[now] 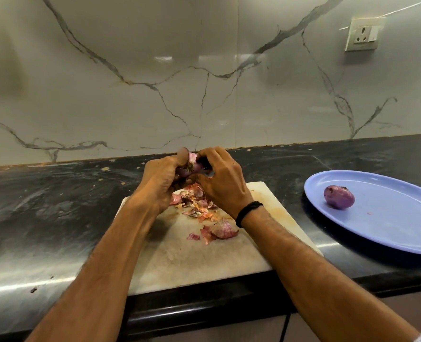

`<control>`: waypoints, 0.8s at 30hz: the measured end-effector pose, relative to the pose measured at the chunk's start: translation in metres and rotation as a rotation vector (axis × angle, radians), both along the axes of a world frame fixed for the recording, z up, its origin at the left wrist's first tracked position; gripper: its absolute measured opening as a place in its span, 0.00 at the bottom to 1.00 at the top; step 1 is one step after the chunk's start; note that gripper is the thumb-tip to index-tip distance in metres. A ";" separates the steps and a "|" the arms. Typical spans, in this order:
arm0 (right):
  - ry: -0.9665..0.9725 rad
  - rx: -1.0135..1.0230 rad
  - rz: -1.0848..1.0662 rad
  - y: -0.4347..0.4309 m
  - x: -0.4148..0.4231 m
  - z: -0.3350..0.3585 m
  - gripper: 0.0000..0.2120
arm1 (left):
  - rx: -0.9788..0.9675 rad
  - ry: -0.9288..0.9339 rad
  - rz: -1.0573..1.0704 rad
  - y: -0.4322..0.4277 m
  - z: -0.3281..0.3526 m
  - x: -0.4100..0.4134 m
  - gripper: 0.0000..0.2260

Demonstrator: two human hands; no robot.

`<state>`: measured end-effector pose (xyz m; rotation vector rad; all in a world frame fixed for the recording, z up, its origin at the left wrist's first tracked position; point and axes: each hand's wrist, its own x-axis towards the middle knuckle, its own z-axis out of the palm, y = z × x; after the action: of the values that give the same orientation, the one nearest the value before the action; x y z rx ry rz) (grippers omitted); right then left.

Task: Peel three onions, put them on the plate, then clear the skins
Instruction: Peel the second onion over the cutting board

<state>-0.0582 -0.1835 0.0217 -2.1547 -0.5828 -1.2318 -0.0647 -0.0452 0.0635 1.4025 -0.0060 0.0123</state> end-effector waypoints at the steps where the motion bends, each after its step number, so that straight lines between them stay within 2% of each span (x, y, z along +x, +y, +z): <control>1: -0.013 -0.016 -0.004 0.000 0.000 0.000 0.14 | 0.012 -0.004 -0.002 0.000 0.000 0.000 0.07; 4: -0.034 -0.054 -0.009 -0.002 -0.001 -0.001 0.12 | 0.041 0.000 0.002 0.002 0.000 -0.001 0.04; 9: -0.036 -0.111 0.019 -0.004 -0.002 -0.002 0.12 | 0.035 0.042 -0.006 0.005 -0.001 0.000 0.05; 16: 0.021 -0.153 0.037 -0.003 -0.006 -0.002 0.03 | 0.050 0.066 -0.020 0.007 -0.004 0.004 0.11; 19: 0.024 -0.099 0.031 -0.001 -0.006 -0.001 0.02 | 0.029 0.067 -0.004 0.006 -0.004 0.006 0.13; 24: 0.008 0.050 -0.032 -0.002 0.000 -0.004 0.02 | -0.133 0.056 0.021 0.001 0.000 0.003 0.13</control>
<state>-0.0585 -0.1854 0.0179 -2.1339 -0.5100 -1.2412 -0.0621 -0.0440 0.0637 1.2693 0.0554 -0.0087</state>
